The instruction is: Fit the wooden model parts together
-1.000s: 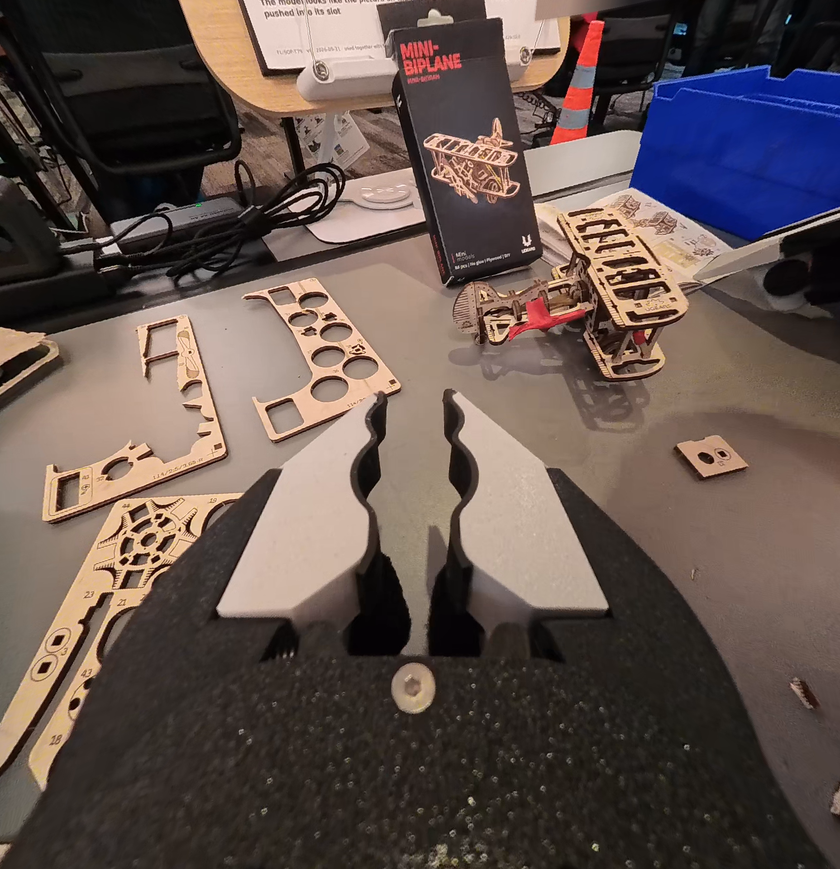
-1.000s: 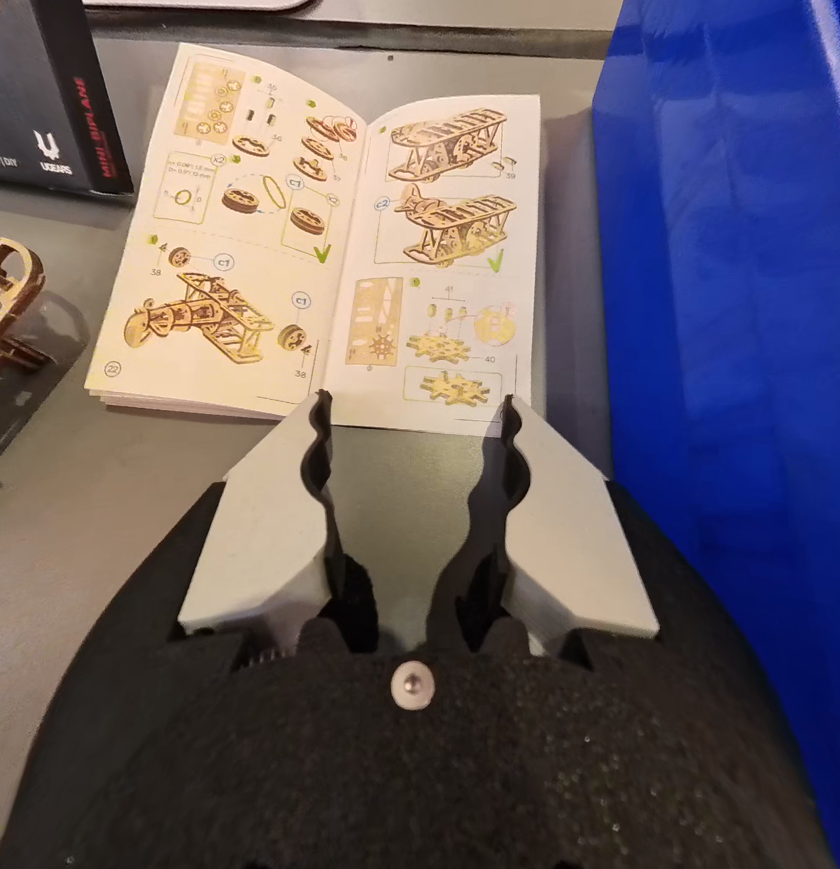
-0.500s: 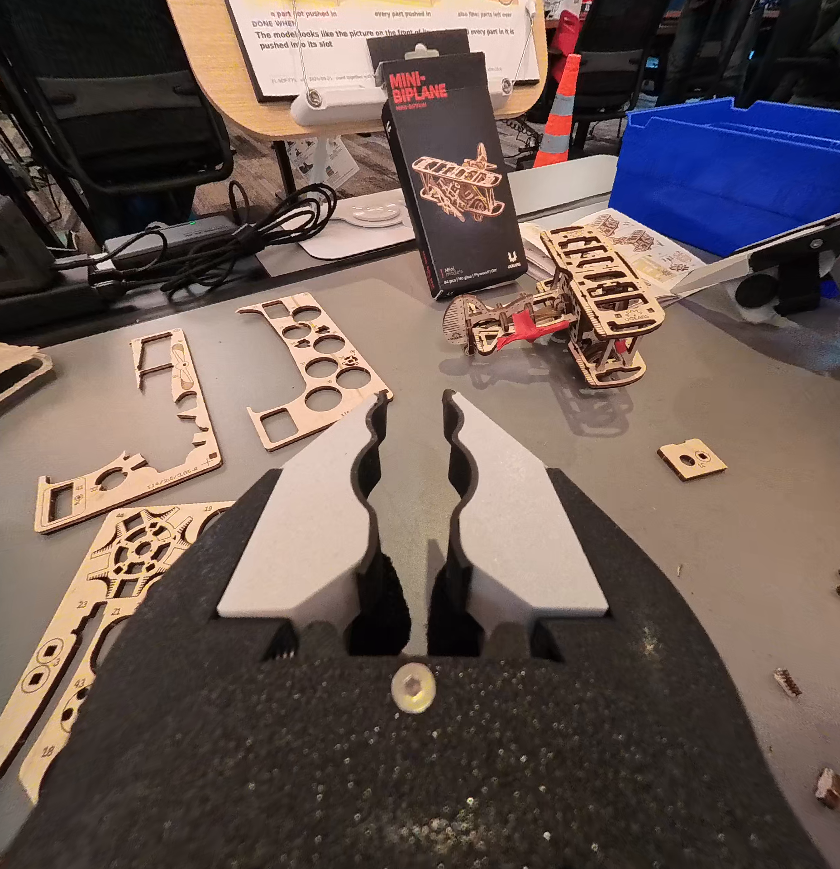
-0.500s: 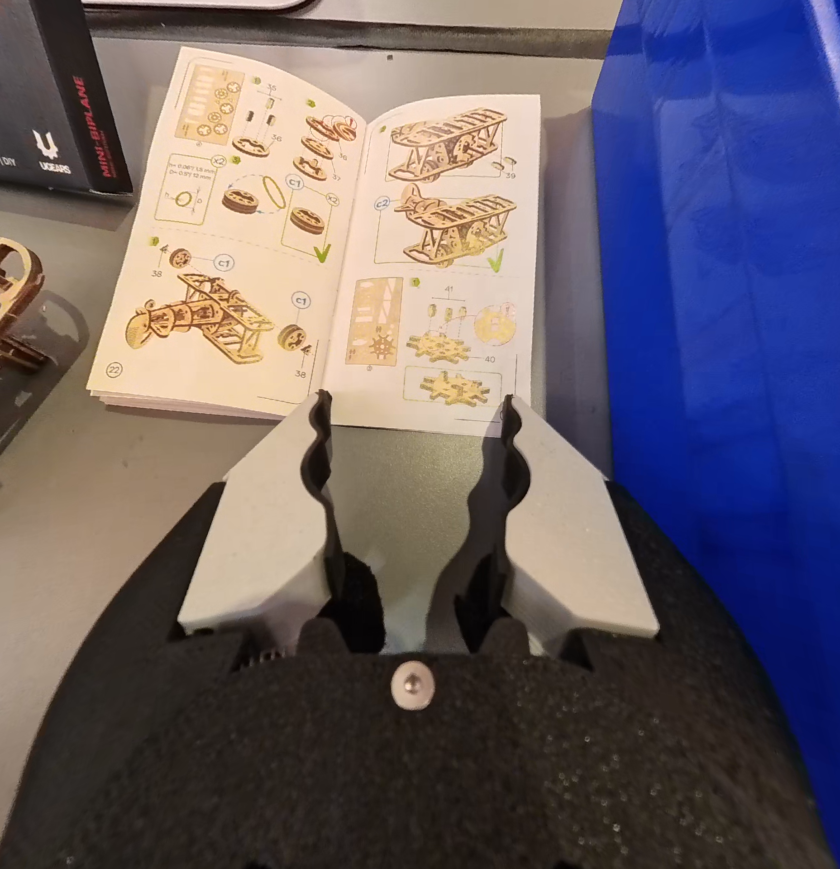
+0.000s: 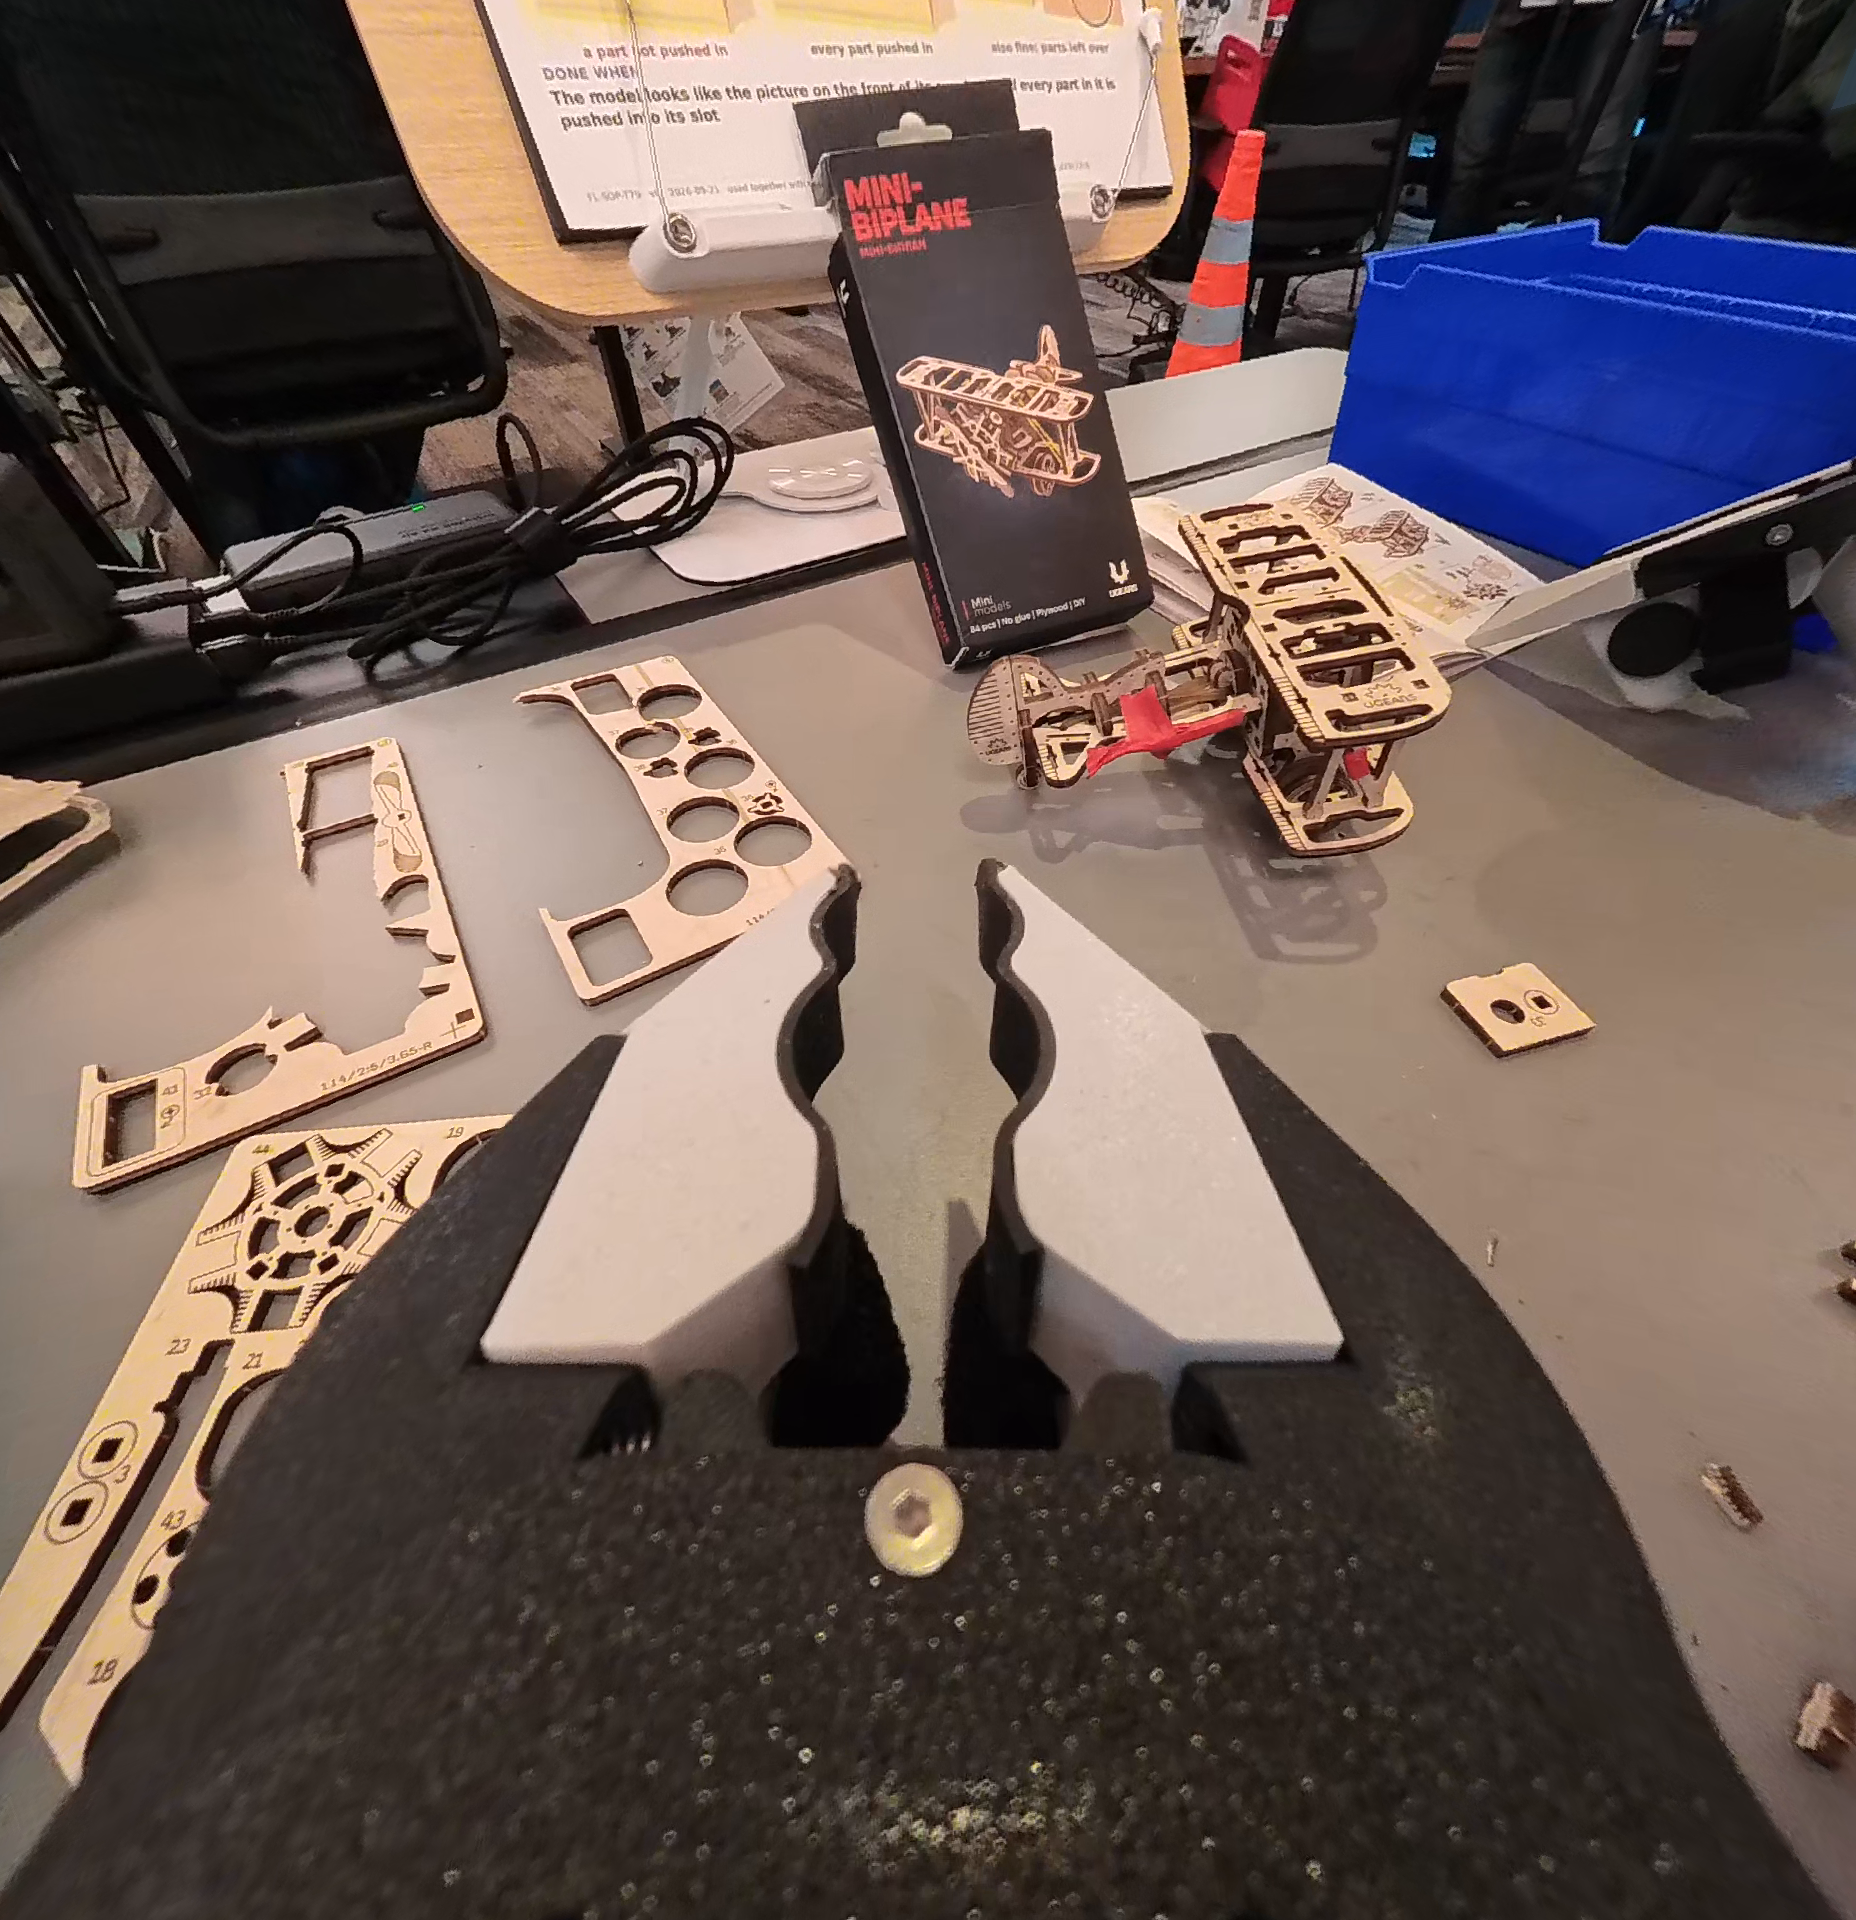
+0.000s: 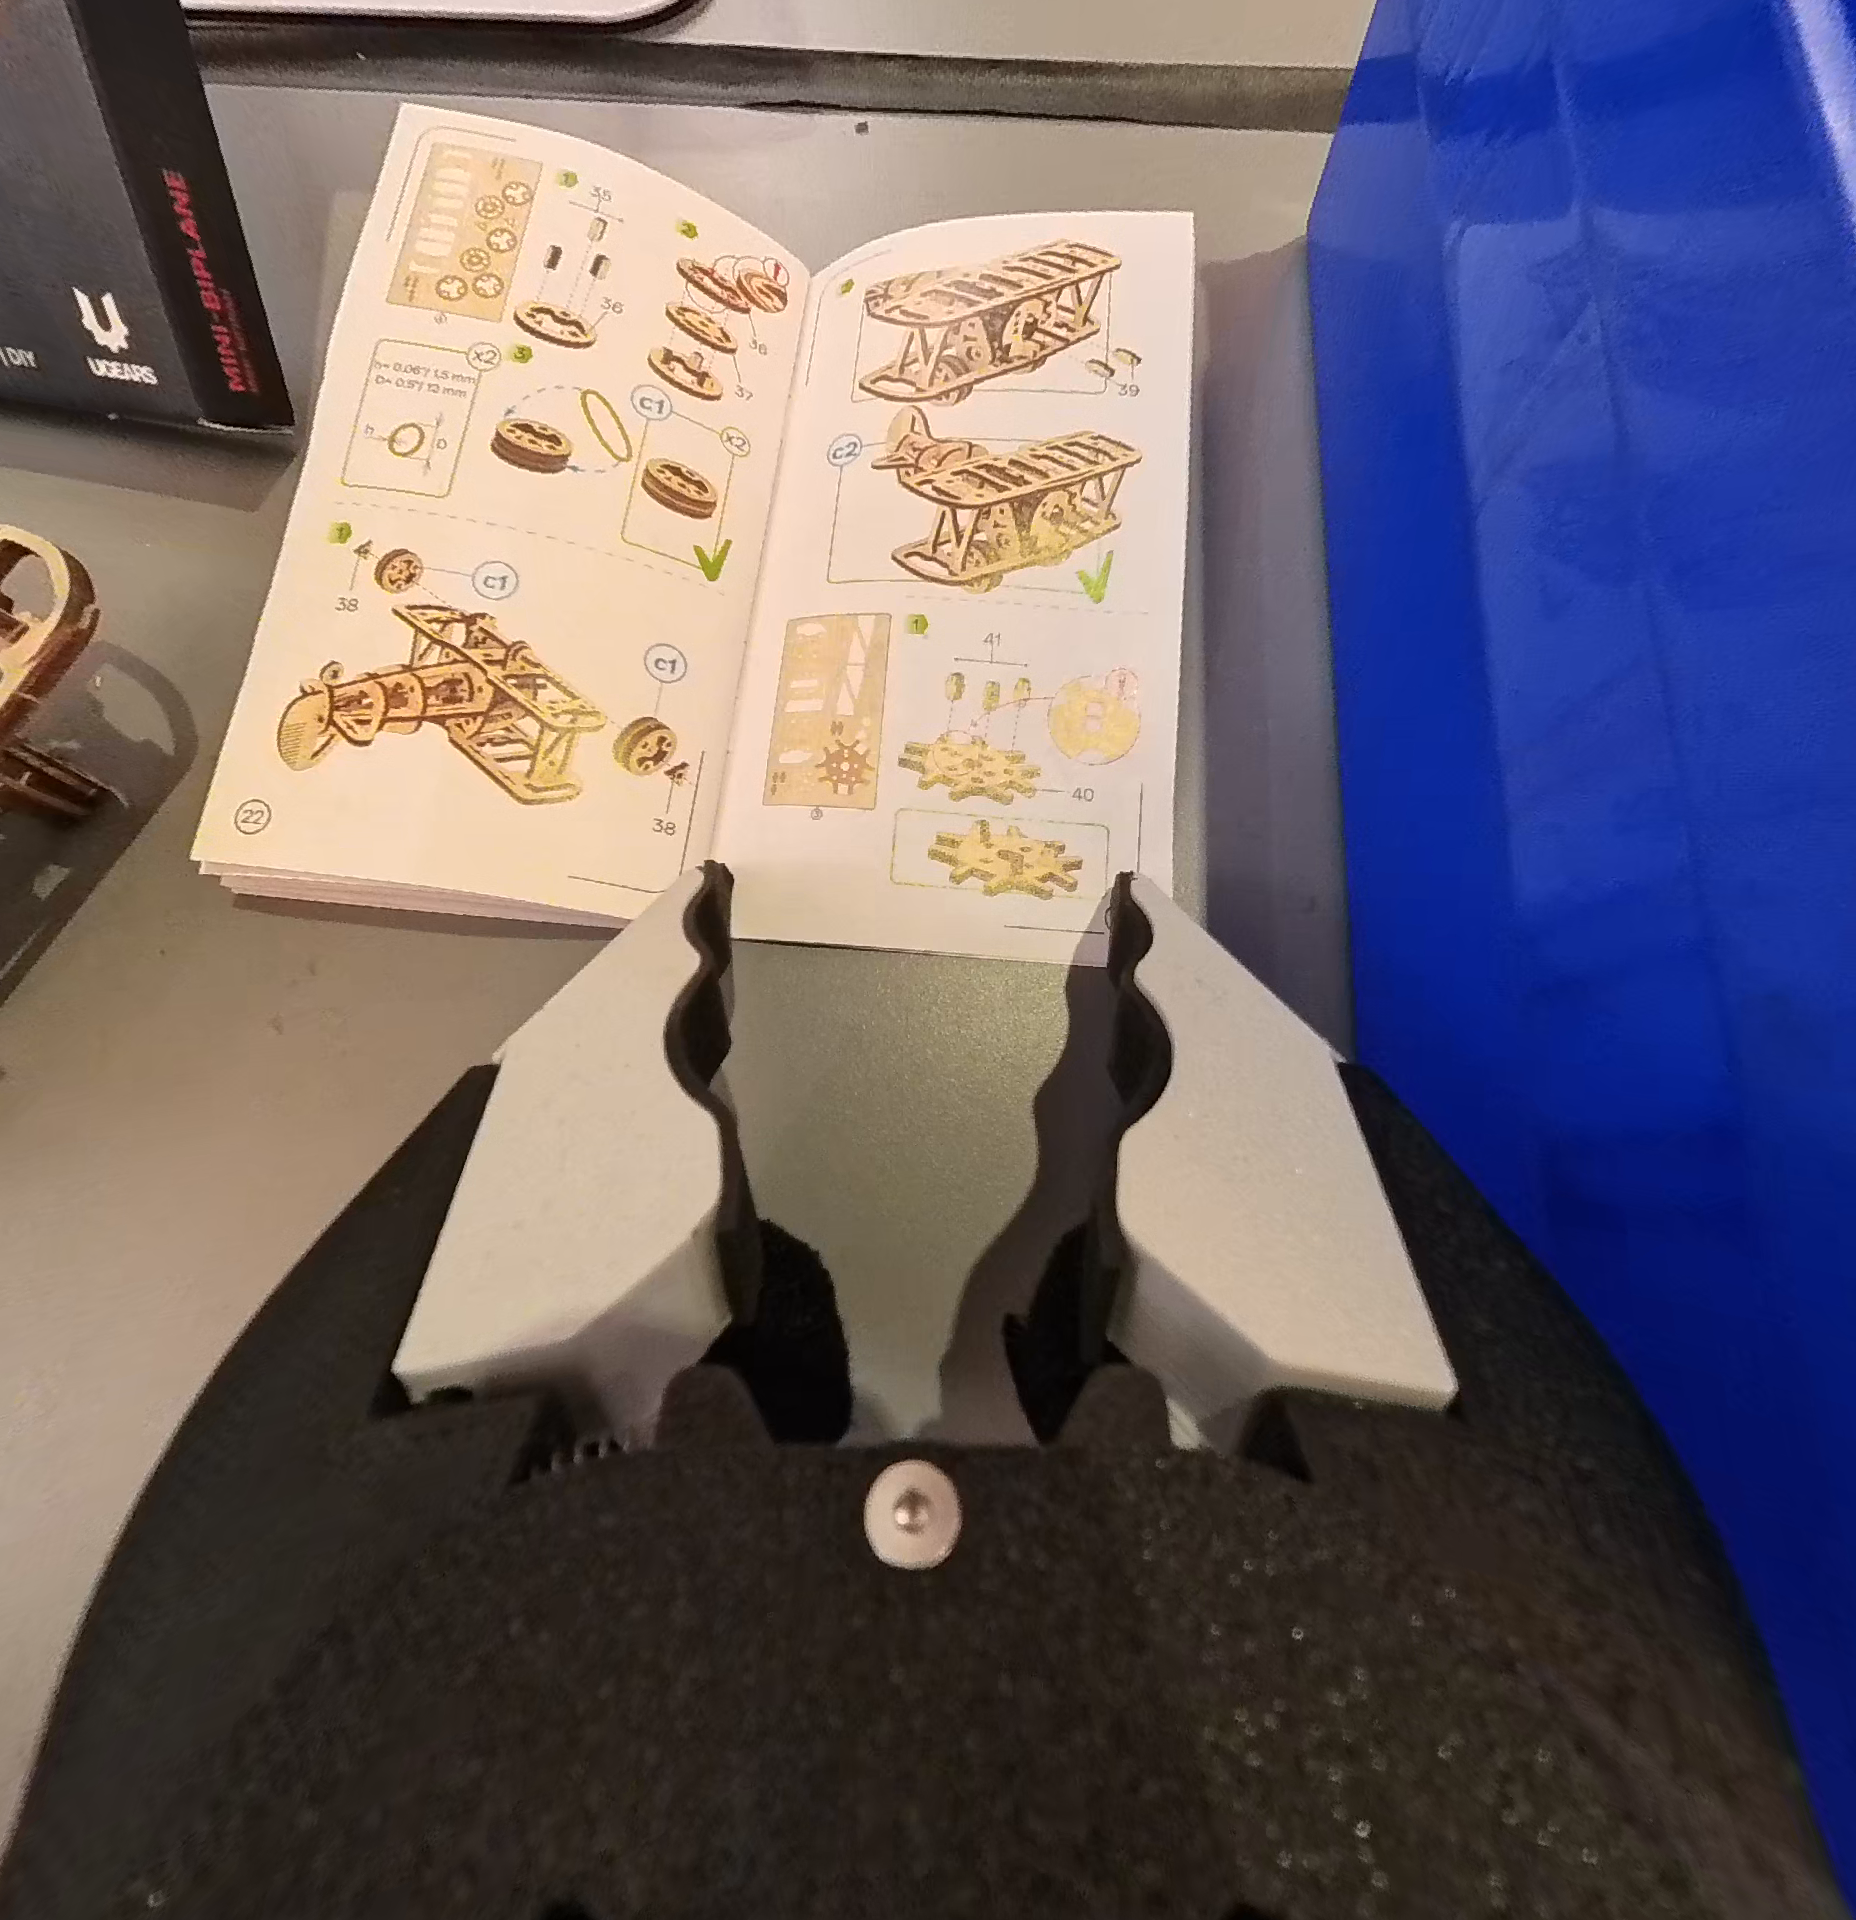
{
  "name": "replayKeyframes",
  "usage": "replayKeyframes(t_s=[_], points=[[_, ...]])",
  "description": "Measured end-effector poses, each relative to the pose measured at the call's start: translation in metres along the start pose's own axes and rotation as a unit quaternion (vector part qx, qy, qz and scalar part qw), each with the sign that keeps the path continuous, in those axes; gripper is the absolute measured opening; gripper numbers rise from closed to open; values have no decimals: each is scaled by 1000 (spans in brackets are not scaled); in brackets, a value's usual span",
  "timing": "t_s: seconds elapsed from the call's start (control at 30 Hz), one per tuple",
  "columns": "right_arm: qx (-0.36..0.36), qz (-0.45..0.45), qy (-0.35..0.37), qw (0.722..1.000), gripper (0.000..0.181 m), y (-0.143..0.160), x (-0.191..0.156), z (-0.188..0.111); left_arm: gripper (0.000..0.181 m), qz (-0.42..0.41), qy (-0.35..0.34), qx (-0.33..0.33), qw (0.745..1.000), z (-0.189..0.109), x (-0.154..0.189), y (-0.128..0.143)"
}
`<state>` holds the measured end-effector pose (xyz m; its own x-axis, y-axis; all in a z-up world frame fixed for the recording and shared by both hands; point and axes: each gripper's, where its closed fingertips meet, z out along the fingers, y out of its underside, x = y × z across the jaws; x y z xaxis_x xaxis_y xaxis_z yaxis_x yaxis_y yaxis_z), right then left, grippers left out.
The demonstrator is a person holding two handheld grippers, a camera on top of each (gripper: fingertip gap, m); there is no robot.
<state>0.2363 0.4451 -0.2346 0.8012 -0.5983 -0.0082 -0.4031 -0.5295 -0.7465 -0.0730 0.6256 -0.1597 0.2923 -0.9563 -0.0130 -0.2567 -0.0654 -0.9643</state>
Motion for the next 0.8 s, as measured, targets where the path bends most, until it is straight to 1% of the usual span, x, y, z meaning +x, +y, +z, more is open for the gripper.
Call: replayKeyframes(t_s=[0.8], points=[[0,0,0,1000,72,0,0,0,21,2,0,1,1000,0,0,-1]])
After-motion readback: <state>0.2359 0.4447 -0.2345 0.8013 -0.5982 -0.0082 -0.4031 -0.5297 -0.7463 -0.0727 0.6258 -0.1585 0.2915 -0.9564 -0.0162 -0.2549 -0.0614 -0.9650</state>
